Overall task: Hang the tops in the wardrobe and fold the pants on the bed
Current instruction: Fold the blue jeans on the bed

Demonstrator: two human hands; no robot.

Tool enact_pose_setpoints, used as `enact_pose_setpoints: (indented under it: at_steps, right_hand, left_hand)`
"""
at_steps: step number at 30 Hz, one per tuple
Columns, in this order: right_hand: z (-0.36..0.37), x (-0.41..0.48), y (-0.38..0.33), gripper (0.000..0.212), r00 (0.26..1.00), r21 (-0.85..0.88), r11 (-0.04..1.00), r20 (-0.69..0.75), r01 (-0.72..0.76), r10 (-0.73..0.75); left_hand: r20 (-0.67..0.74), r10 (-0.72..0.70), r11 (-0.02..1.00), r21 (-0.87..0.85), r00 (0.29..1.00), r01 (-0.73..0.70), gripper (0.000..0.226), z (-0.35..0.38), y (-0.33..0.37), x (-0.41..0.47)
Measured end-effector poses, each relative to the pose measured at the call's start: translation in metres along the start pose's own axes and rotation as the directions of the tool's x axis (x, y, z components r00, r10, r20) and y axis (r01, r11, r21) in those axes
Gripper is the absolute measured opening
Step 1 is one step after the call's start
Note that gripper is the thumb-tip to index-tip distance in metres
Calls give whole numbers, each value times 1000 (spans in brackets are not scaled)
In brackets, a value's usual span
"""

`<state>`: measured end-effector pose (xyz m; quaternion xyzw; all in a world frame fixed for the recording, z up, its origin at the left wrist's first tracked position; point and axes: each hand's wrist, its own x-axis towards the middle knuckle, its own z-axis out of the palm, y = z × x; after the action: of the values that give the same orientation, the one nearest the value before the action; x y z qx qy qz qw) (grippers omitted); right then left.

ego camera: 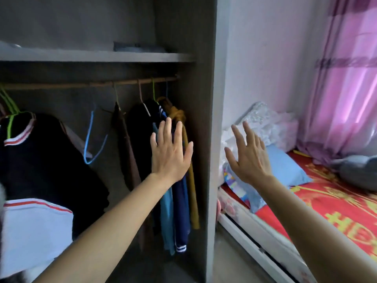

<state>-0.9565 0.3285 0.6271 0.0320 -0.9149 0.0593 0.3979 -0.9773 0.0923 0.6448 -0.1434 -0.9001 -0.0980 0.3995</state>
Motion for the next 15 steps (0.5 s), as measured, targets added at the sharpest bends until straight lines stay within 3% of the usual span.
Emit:
enact_pose_setpoints:
  at_steps: [9,15]
  right_hand:
    - [-118,-146,267,67,967,-229,940,-34,-252,251]
    - [-186,-285,438,68,862,-395,798,31,-455,506]
  left_hand:
    - [-15,243,919,-316,970,-235,65,66,307,-11]
    - [158,399,821,-500,903,-275,70,124,529,-77]
